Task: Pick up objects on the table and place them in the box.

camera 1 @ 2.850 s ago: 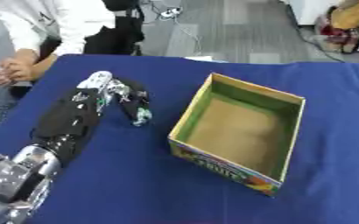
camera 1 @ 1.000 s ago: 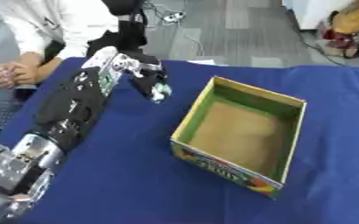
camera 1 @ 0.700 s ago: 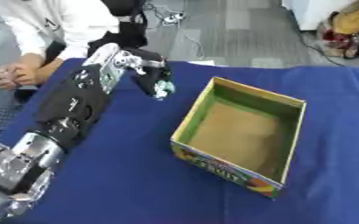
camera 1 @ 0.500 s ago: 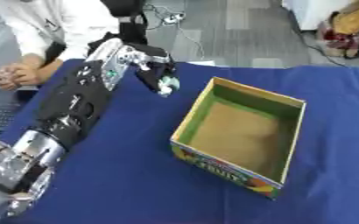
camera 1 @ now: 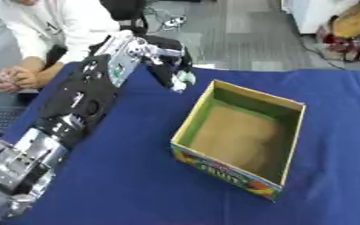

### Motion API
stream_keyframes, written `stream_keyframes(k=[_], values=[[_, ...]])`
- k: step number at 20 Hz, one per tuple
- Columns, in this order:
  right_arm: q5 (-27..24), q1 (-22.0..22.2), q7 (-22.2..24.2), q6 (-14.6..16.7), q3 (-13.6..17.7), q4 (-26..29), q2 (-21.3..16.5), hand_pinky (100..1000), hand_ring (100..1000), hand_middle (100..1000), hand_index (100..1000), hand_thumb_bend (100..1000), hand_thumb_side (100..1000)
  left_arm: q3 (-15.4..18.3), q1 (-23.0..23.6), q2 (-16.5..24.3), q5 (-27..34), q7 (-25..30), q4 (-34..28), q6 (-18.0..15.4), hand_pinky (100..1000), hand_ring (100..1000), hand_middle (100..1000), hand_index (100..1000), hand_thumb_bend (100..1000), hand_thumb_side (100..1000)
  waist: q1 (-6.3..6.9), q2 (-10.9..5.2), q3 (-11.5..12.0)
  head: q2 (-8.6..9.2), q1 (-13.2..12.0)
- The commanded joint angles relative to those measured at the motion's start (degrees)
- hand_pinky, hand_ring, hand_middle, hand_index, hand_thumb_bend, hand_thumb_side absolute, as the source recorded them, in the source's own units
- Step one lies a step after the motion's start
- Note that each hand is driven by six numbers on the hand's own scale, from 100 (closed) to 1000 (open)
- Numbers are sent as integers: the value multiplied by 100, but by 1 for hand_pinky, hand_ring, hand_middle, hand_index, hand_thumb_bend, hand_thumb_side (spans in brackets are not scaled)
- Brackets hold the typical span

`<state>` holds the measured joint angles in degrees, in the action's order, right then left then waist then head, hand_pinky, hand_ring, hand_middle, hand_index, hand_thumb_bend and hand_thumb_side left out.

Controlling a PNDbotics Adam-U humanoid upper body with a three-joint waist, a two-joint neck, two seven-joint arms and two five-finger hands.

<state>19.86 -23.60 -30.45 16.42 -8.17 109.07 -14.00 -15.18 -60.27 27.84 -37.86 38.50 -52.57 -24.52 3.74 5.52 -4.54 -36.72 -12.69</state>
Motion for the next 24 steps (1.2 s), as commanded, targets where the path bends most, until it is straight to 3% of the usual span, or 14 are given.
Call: stream_keyframes(k=[1,7,16,17,18,19,20,21,24], values=[[24,-31,16,17,-1,63,1,171,310,430,514,100,835,-191,-176,23,329,938,-238,-922,100,100,396,397,100,428,-16,-111,-18,81,-29],[27,-36,20,21,-7,67,10,171,310,430,515,100,834,-547,-197,-103,757,1316,-285,-1121,100,100,396,400,100,438,-5,-109,-51,76,-82],[26,-36,22,23,-8,60,8,170,309,430,515,100,836,-865,-185,-198,738,1346,-74,-1434,100,124,415,435,100,468,14,-95,-74,63,-148],[27,-36,21,23,-7,60,8,170,309,430,515,100,836,-894,-174,-191,736,1346,-64,-1487,308,364,523,580,100,497,16,-94,-72,64,-157],[28,-36,21,24,-6,60,9,171,309,430,515,100,836,-938,-157,-176,701,1346,-64,-1563,596,594,690,760,359,603,18,-93,-72,64,-167],[30,-36,20,25,-5,60,8,171,309,430,515,100,836,-1004,-137,-148,599,1346,-87,-1673,813,781,826,877,520,694,21,-92,-69,64,-179],[31,-37,19,25,-4,60,5,171,309,430,515,100,831,-1041,-114,-121,467,1346,-121,-1799,760,737,793,848,481,673,21,-91,-65,67,-185],[31,-37,18,24,-3,58,2,170,309,430,515,100,836,-1036,-88,-100,365,1346,-141,-1906,1000,977,975,999,685,786,21,-91,-57,72,-195],[32,-37,17,23,-2,51,-1,170,309,430,515,100,836,-897,-21,-52,308,1346,-192,-2109,1000,1000,1000,1000,731,806,13,-93,-31,151,-165]])
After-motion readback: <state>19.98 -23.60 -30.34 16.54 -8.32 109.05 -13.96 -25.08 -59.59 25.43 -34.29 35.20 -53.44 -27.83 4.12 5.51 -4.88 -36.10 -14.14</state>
